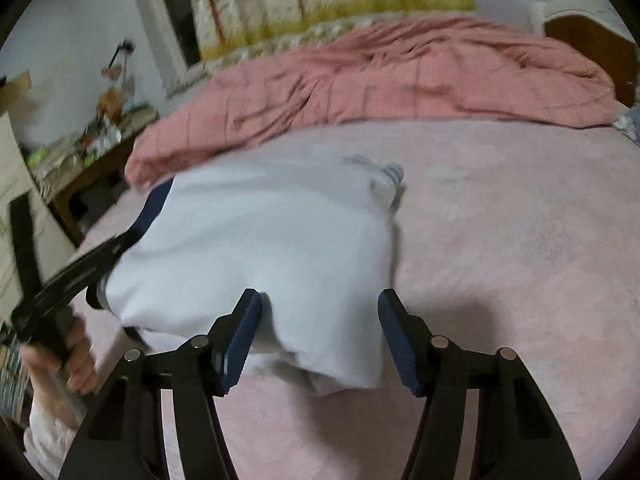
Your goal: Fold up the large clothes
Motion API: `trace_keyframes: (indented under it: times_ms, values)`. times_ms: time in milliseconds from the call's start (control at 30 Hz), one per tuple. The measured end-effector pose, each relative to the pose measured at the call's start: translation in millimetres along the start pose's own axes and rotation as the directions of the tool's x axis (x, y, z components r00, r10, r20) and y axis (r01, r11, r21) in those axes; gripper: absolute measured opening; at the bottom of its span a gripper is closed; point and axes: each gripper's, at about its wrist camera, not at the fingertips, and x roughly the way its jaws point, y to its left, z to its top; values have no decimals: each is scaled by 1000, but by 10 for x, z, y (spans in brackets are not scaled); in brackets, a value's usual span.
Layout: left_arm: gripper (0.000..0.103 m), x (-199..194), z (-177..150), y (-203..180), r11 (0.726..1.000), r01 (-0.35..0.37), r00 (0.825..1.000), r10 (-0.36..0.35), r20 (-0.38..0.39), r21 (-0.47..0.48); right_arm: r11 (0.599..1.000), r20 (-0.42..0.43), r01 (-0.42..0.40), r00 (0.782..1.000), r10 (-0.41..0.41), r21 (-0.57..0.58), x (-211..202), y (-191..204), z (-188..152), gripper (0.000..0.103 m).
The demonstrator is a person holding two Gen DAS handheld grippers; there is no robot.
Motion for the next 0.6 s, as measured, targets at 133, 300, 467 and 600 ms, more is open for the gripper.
trace_keyframes:
  times_ms: [133,300,467,600]
  values:
    - [97,-154,154,-223,1000,22,1000,-23,13,18,1000,65,10,998,-12,19,-95,-59,135,54]
    - [89,174,-29,-294,997,-59,989,65,-133,48,999,-81,-40,996,41,17,162,-61,78,44]
    - [91,266,-343,-40,1000,-9,977,3,-215,-28,999,-194,-26,981,30,21,228,-105,-9,49]
    - [91,211,-429,-76,1000,-26,979,23,-204,-15,994,-223,-71,971,88,84,295,-231,-80,50]
